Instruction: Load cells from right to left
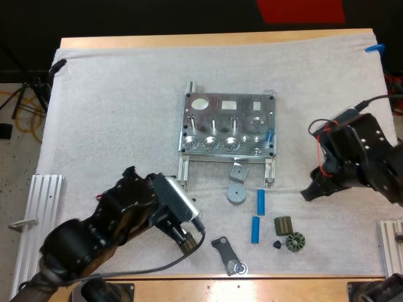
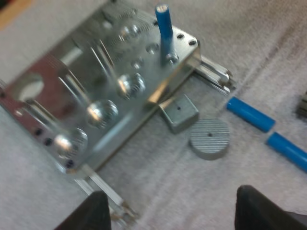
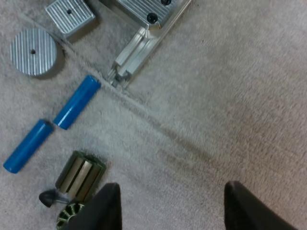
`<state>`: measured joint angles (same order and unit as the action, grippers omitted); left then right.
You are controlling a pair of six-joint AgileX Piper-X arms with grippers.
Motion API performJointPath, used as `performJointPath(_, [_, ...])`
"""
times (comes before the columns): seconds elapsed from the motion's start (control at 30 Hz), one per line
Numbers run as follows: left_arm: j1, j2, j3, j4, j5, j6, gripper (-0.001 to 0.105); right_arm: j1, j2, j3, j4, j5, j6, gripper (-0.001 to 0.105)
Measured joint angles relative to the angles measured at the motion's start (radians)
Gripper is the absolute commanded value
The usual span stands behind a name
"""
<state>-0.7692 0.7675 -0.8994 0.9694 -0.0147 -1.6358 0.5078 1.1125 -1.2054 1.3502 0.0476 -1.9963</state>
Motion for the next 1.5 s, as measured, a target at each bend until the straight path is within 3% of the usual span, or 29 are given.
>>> performJointPath(0.2, [0.000,0.037,0.001,-0.018,0.053,-0.107,0.055,0.000,-0.060,0.000,-0.009,0.000,0.000,0.048])
performJointPath(0.5, [-0.016,0.037,0.002,-0.051,0.054,-0.331,0.055,0.000,-0.086,0.000,-0.014,0.002,0.000,0.048])
performJointPath(0.63, [-0.103,0.037,0.002,-0.051,0.004,-0.376,0.055,0.000,-0.089,0.000,-0.014,0.002,0.000,0.048])
performJointPath(0.77, [-0.231,0.037,0.007,-0.059,-0.141,-0.415,0.055,0.000,-0.105,0.002,-0.014,0.000,0.000,0.048])
performJointPath(0.87, [-0.279,0.037,0.024,-0.086,-0.173,-0.460,0.055,0.012,-0.124,0.002,-0.014,0.000,0.000,0.048])
performJointPath(1.13, [-0.292,0.161,0.024,-0.110,-0.129,-0.527,0.055,0.084,-0.182,0.002,0.013,-0.024,0.000,0.048])
performJointPath(1.37, [-0.377,0.285,0.024,-0.188,-0.123,-0.552,0.055,0.113,-0.223,0.036,0.034,-0.048,0.000,0.048])
performJointPath(1.5, [-0.396,0.360,0.024,-0.206,-0.120,-0.623,0.055,0.113,-0.265,0.066,0.045,-0.048,0.000,0.048])
